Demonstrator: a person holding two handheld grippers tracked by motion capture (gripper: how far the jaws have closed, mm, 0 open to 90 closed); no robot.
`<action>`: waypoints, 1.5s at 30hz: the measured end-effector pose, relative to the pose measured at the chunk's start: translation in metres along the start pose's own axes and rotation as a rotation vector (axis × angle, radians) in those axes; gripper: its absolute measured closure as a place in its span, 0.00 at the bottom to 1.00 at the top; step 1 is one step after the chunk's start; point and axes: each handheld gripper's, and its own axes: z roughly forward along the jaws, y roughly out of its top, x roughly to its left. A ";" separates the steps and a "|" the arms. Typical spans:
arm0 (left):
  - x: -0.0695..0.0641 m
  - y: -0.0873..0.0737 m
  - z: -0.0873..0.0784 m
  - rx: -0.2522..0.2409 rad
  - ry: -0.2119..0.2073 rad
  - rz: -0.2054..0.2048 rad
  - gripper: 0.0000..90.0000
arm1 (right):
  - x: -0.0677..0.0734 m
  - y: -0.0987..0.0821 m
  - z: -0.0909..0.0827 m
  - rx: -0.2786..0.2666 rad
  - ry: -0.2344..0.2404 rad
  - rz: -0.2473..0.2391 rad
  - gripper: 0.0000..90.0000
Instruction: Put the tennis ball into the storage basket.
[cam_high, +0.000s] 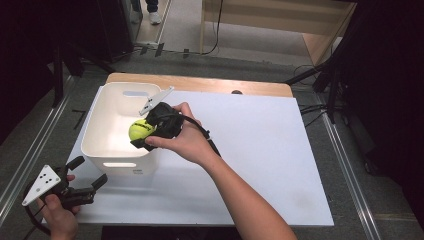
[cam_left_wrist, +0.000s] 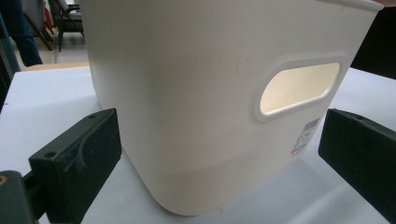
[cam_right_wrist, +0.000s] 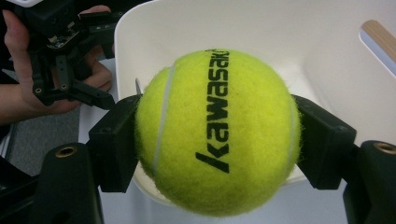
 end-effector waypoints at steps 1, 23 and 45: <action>0.000 0.000 0.000 -0.003 0.001 0.000 0.00 | 0.000 0.000 0.001 0.004 0.001 0.003 0.27; 0.000 0.000 0.000 -0.002 -0.002 -0.003 0.00 | -0.001 -0.003 0.014 0.025 0.006 0.001 0.27; 0.001 0.000 0.000 -0.004 -0.005 -0.003 0.00 | -0.004 -0.008 0.028 0.060 0.011 -0.001 0.27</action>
